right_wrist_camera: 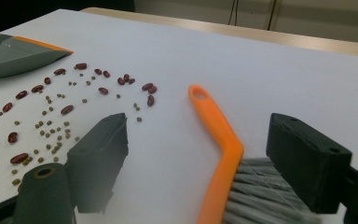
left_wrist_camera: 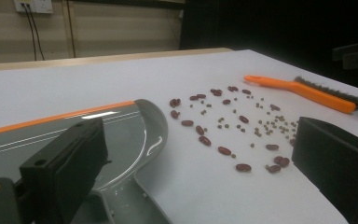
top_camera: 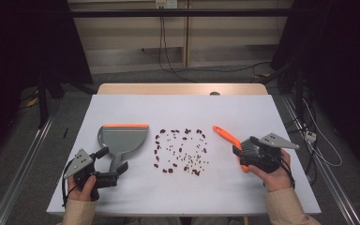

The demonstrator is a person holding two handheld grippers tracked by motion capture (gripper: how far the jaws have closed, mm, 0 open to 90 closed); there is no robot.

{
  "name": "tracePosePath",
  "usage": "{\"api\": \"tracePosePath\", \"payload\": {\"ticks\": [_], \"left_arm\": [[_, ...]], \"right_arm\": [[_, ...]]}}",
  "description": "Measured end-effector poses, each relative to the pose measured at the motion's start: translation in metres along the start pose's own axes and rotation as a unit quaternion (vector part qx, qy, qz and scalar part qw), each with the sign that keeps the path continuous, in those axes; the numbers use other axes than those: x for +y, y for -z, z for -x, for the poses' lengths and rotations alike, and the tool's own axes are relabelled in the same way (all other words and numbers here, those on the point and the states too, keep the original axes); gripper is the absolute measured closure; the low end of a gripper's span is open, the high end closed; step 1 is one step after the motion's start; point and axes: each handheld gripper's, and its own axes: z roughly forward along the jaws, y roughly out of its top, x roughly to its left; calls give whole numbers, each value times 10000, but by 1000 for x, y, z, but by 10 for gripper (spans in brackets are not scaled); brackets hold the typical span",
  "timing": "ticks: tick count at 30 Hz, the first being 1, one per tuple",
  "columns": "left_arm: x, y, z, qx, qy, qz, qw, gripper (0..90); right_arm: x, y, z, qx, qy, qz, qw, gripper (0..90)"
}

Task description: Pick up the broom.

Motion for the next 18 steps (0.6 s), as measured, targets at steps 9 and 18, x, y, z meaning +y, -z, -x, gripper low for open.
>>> {"api": "tracePosePath", "payload": {"ticks": [9, 18], "left_arm": [[0, 1, -1, 7, 38, 17, 10000, 31], [-1, 0, -1, -16, 36, 3, 10000, 31]], "right_arm": [[15, -23, 4, -72, 123, -539, 9984, 364], [22, -46, 15, -42, 85, -1168, 9931, 480]]}}
